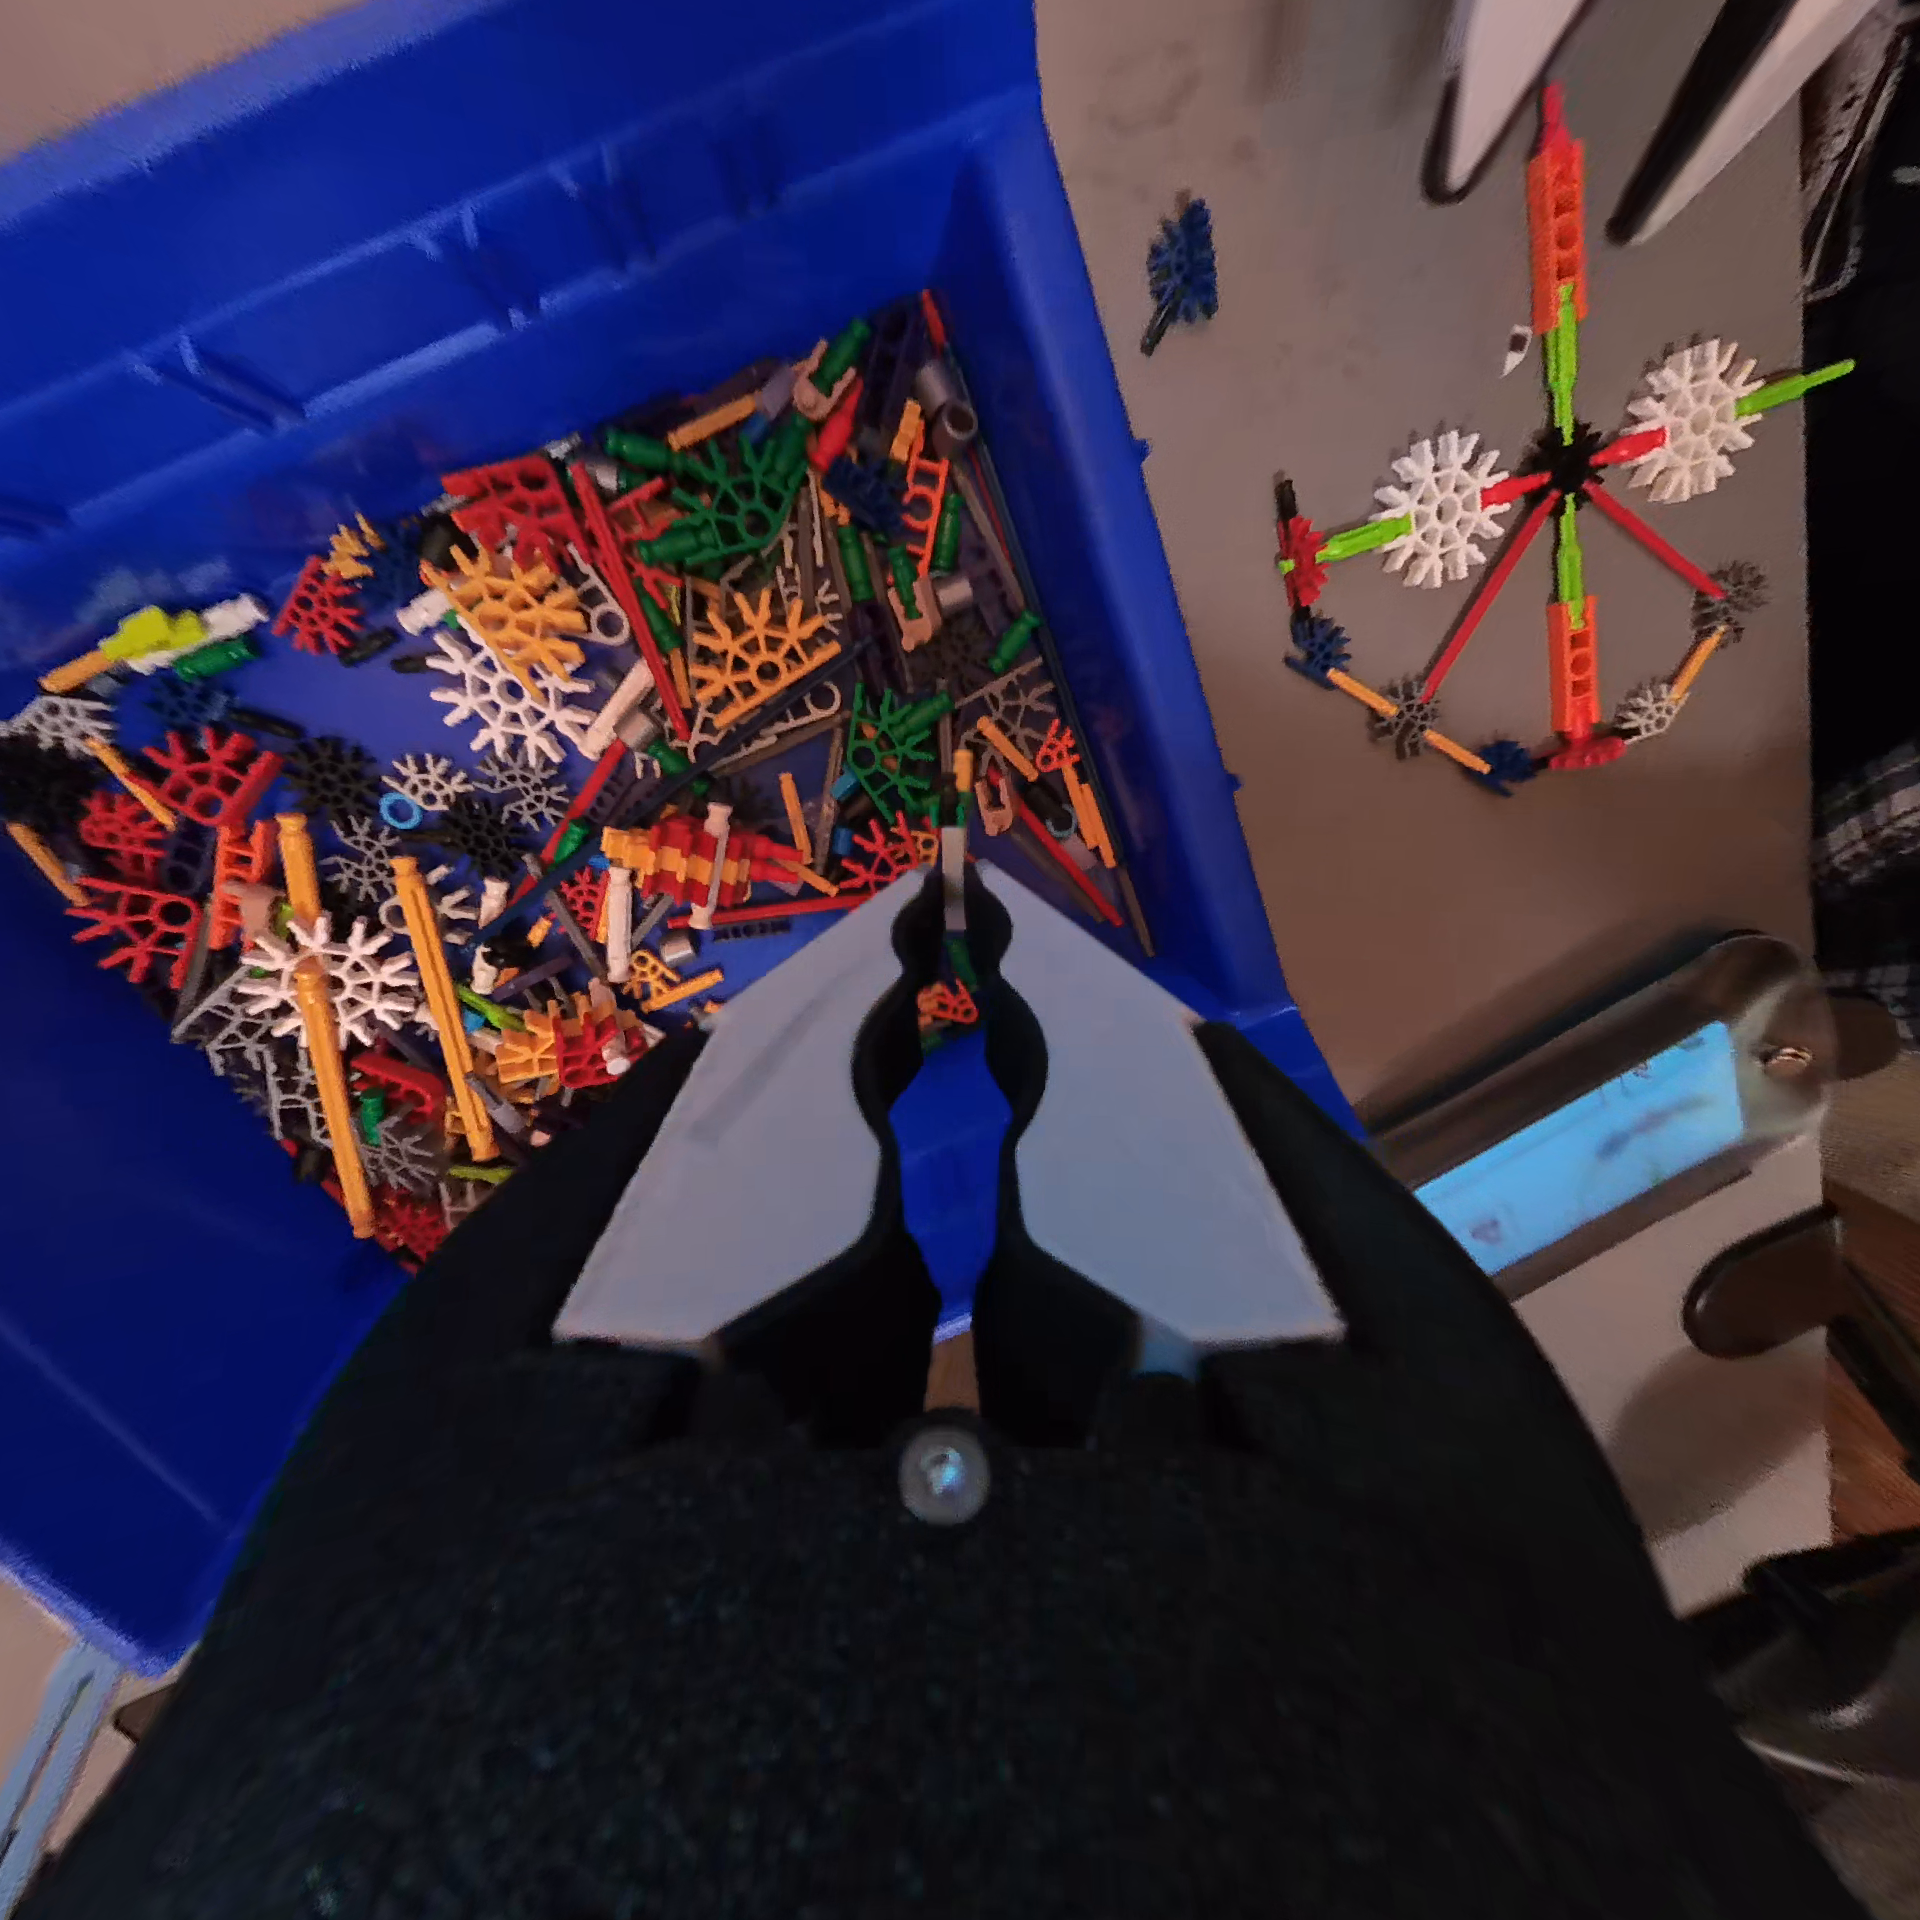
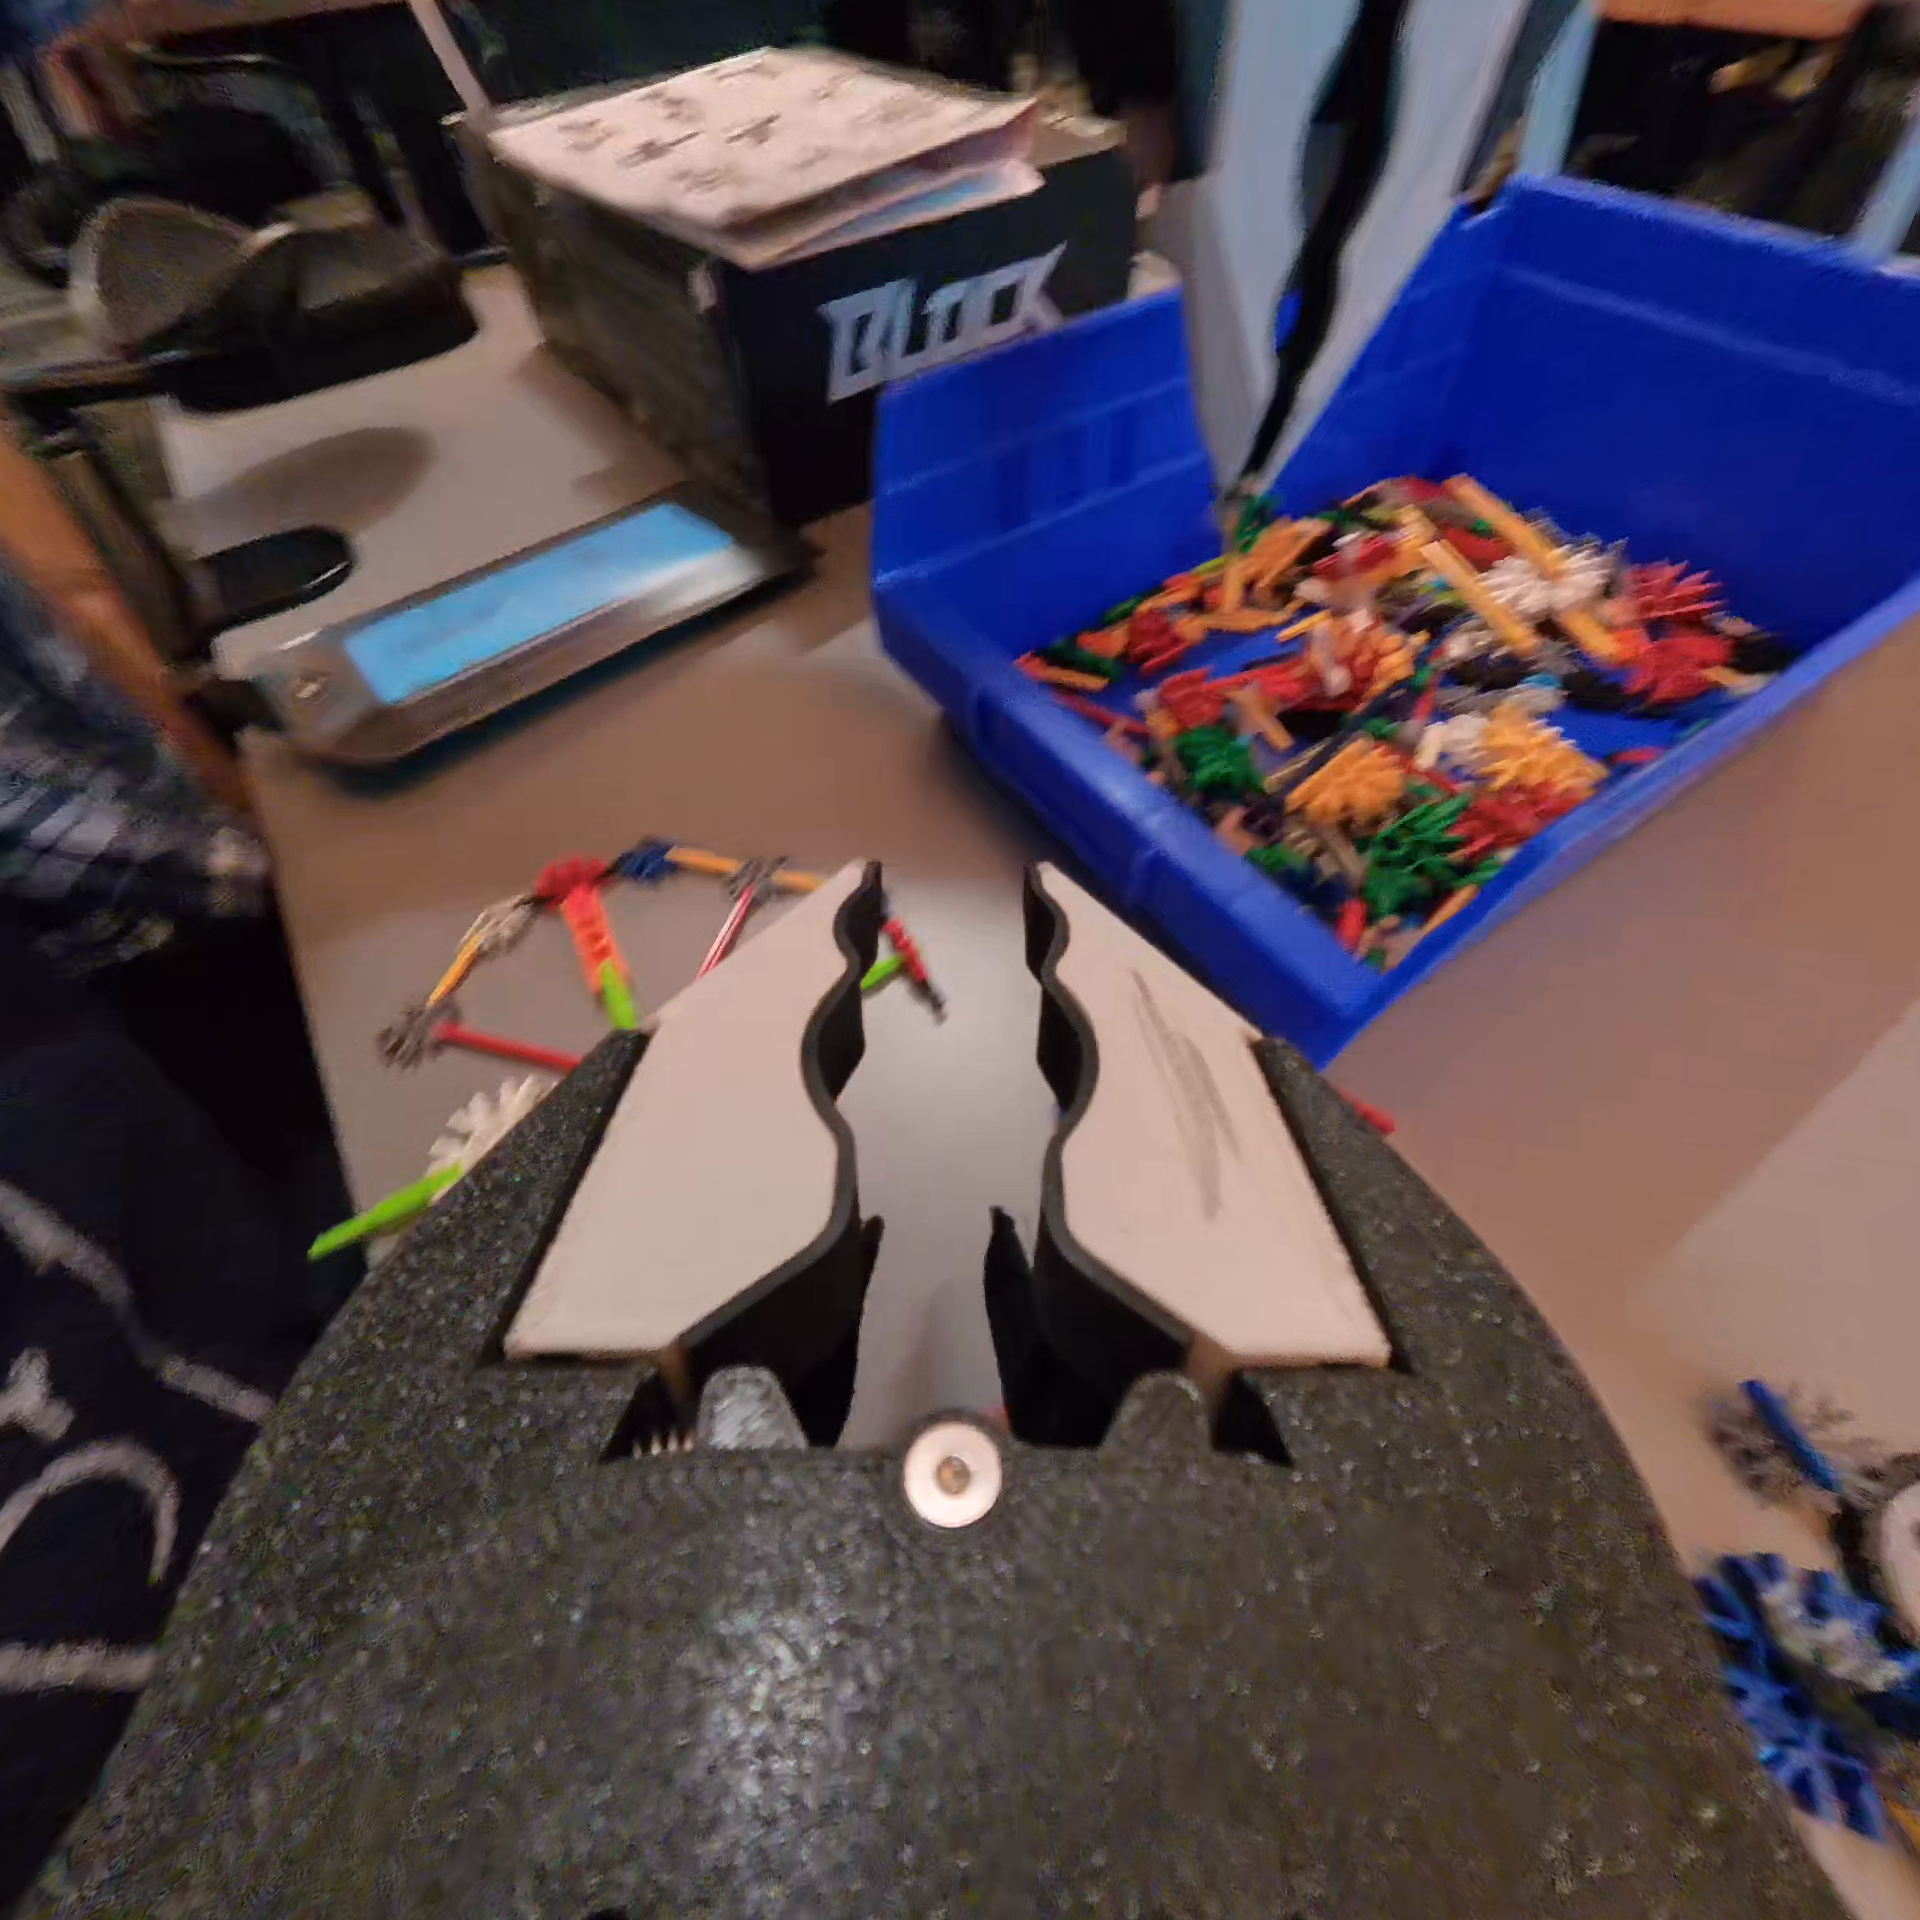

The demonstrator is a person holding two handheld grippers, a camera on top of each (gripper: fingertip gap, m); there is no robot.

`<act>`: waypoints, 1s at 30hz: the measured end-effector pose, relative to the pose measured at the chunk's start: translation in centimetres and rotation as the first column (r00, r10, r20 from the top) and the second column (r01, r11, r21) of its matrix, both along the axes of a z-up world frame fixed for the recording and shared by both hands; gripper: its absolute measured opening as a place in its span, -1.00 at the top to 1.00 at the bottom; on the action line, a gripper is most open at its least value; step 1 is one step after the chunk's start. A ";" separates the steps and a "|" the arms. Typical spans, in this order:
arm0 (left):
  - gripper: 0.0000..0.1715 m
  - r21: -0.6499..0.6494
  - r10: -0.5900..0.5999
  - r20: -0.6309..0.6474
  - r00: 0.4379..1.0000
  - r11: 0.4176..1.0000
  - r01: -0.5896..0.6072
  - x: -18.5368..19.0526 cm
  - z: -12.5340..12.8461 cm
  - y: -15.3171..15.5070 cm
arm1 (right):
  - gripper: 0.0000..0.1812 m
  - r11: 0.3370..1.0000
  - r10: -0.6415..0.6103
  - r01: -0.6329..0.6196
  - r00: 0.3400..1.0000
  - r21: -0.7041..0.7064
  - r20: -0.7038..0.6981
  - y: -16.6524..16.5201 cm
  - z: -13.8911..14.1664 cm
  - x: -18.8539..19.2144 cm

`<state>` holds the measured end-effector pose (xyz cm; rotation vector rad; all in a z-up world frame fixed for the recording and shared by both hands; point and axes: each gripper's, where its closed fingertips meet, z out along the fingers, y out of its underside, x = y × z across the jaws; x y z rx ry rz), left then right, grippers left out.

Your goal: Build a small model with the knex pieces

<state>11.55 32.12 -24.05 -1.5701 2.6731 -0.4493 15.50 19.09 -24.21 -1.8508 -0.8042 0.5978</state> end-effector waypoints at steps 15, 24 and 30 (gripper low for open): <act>0.97 0.149 -0.014 -0.016 1.000 0.989 0.016 -3.1 0.4 1.0 | 0.71 0.995 -0.056 0.040 0.985 0.096 0.166 2.0 -1.1 -0.5; 0.97 0.139 -0.012 0.013 1.000 0.990 0.010 -2.2 1.0 1.7 | 0.71 0.994 -0.057 0.041 0.986 0.100 0.158 1.4 -1.7 0.1; 0.97 0.122 -0.056 -0.054 0.997 0.991 0.062 -2.2 -0.5 0.6 | 0.71 0.994 -0.055 0.037 0.985 0.106 0.166 1.0 -2.0 0.5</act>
